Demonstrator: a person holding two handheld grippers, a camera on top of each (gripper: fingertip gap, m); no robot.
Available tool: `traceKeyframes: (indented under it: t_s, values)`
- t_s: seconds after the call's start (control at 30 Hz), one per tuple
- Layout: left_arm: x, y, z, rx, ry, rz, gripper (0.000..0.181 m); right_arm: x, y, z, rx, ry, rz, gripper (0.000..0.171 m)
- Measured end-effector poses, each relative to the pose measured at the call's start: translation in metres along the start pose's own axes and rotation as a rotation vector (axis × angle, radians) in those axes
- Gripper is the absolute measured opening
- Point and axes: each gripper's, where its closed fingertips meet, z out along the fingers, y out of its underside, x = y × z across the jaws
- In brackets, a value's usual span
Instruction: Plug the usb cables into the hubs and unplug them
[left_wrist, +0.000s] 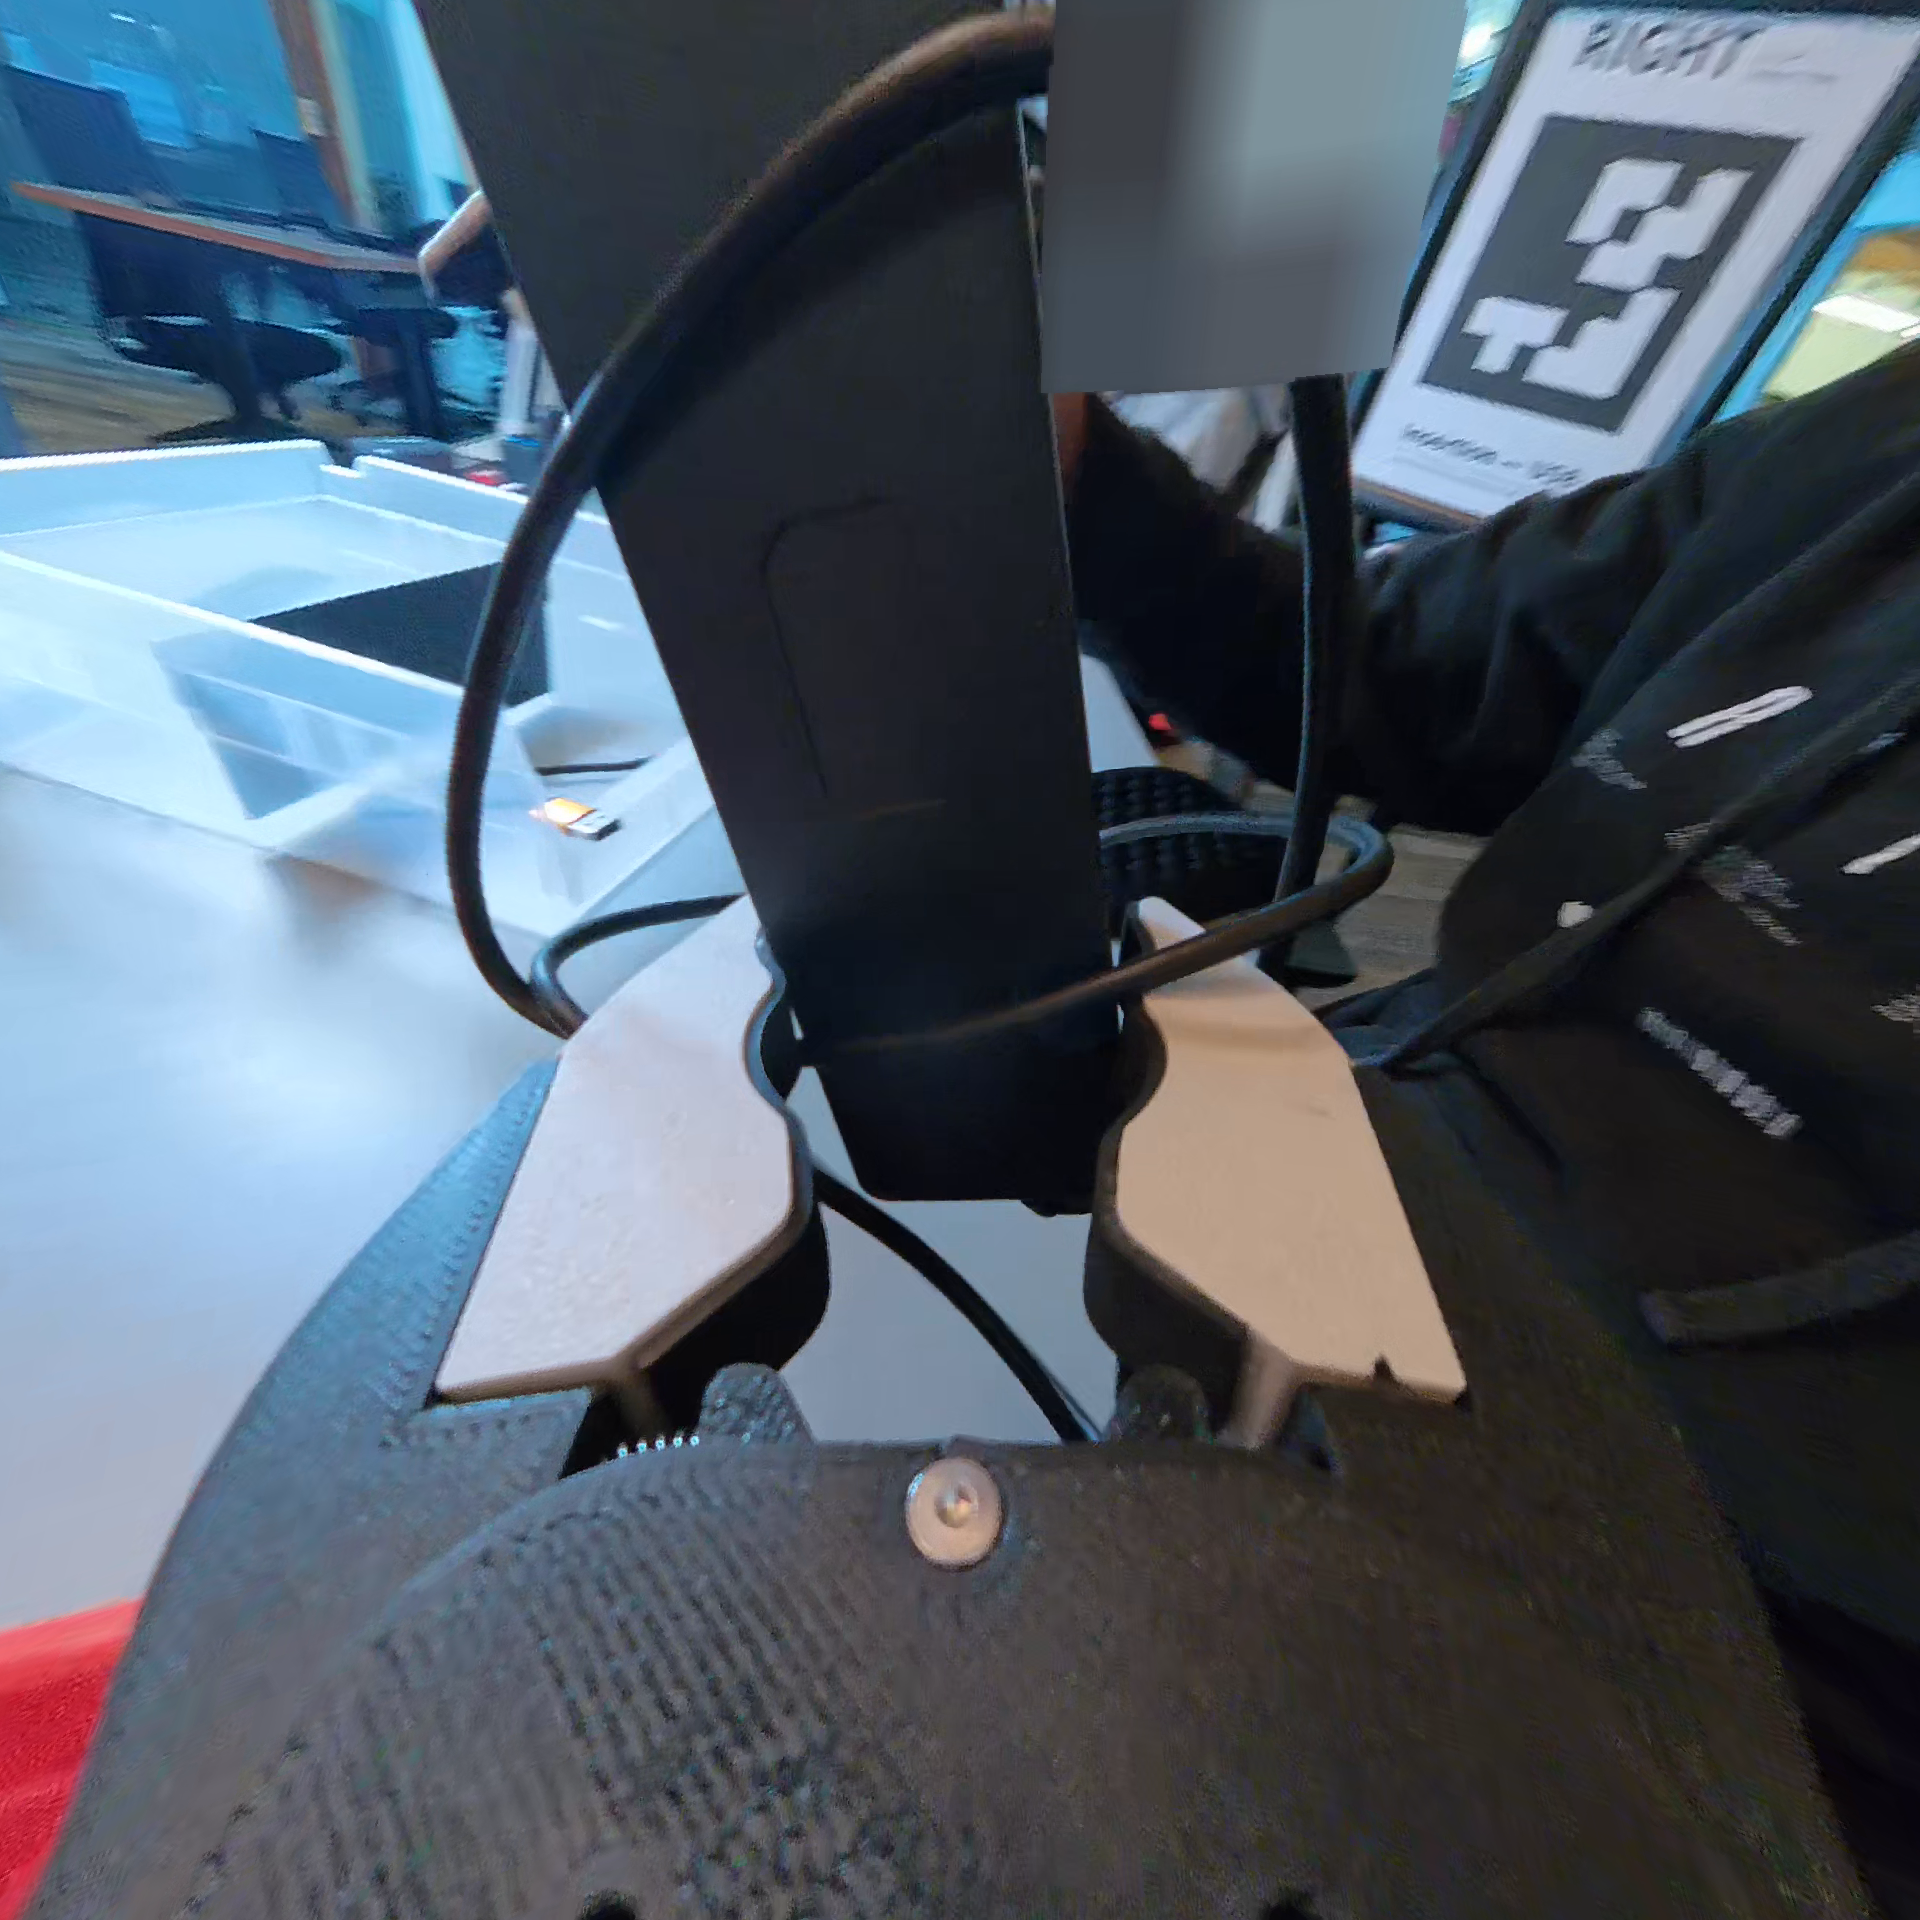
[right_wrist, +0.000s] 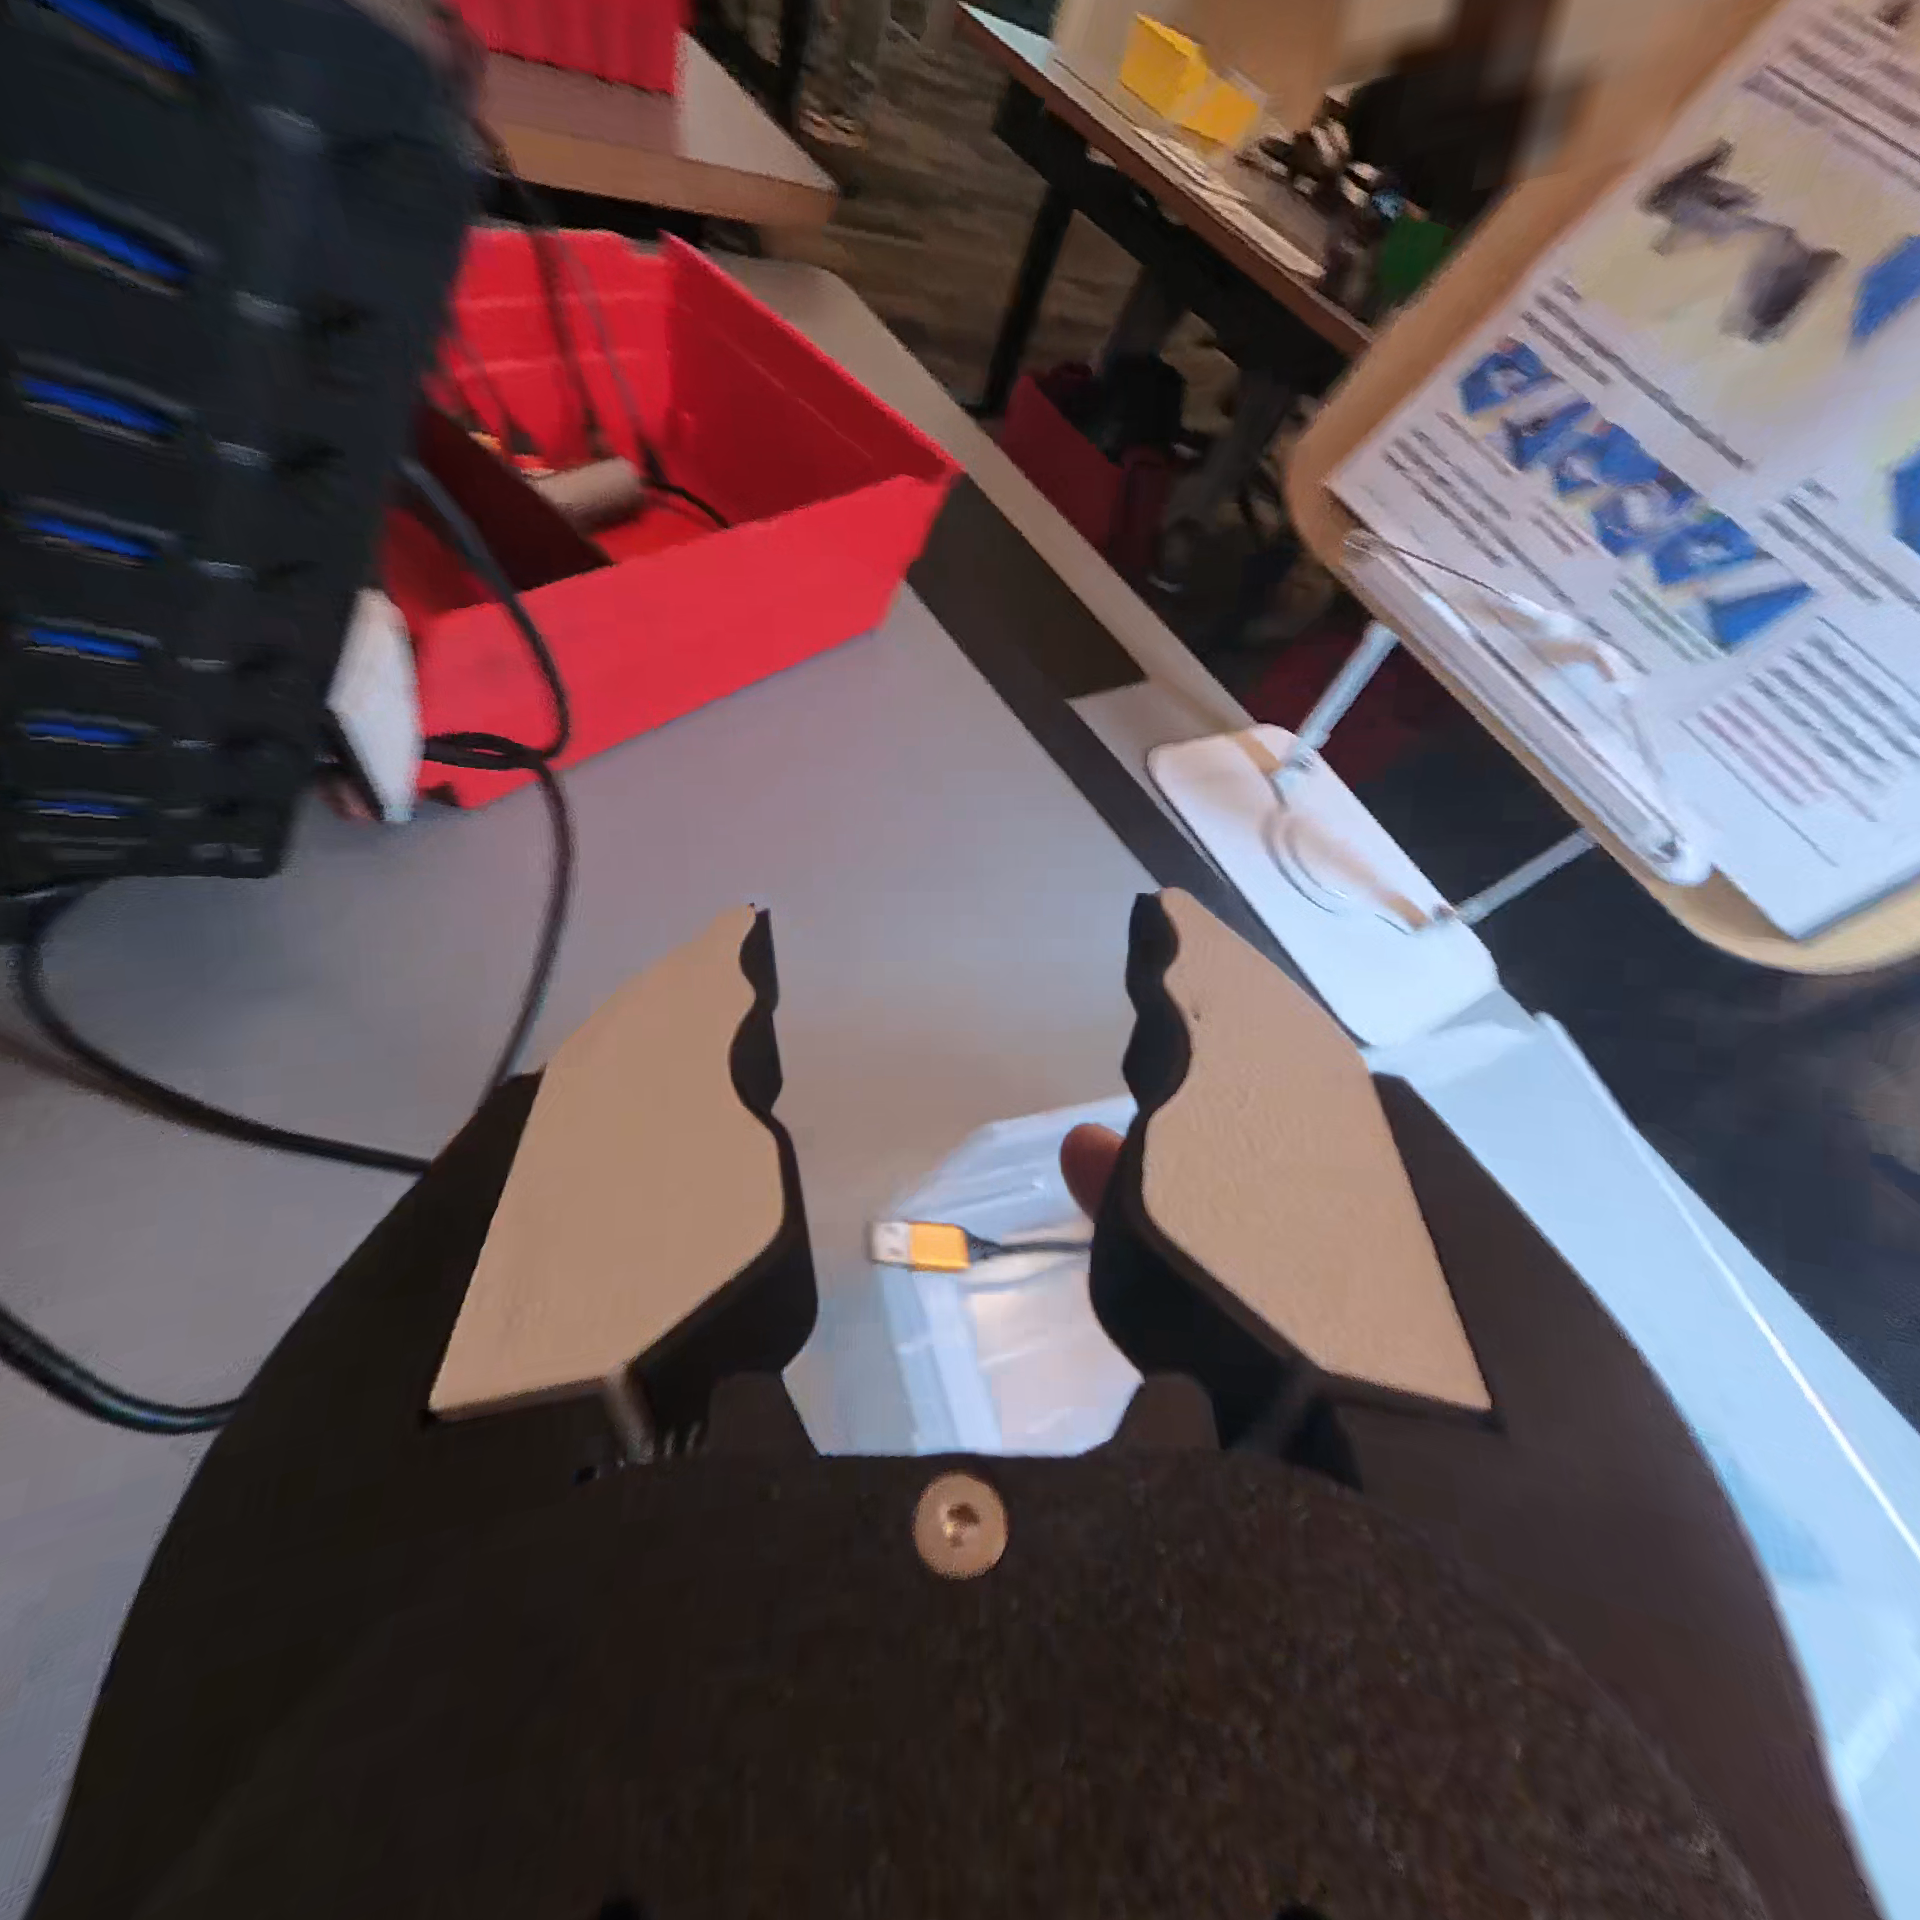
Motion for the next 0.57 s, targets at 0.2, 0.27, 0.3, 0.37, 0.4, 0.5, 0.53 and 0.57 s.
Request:
traceKeyframes:
  t_s: [0.2,0.27,0.3,0.37,0.4,0.5,0.53,0.57]
  values:
    - [0.033,-0.007,0.003,0.060,0.242,-0.072,0.060,-0.100,-0.017,0.005,0.157,-0.422,-0.038,0.068]
    - [0.043,-0.005,0.005,0.041,0.300,-0.079,0.060,-0.119,-0.017,0.009,0.167,-0.506,-0.059,0.074]
    - [0.049,-0.003,0.006,0.024,0.333,-0.084,0.060,-0.127,-0.017,0.010,0.166,-0.552,-0.065,0.078]
    - [0.058,0.004,0.009,-0.023,0.383,-0.086,0.060,-0.143,-0.015,0.011,0.157,-0.631,-0.095,0.082]
    - [0.063,0.009,0.011,-0.053,0.405,-0.086,0.060,-0.149,-0.014,0.012,0.150,-0.660,-0.118,0.084]
    - [0.075,0.018,0.016,-0.119,0.465,-0.102,0.059,-0.170,-0.014,0.007,0.144,-0.766,-0.161,0.080]
    - [0.075,0.021,0.018,-0.134,0.463,-0.108,0.059,-0.175,-0.011,0.004,0.137,-0.804,-0.181,0.072]
    - [0.075,0.023,0.019,-0.152,0.459,-0.109,0.059,-0.179,-0.008,0.002,0.132,-0.822,-0.202,0.066]
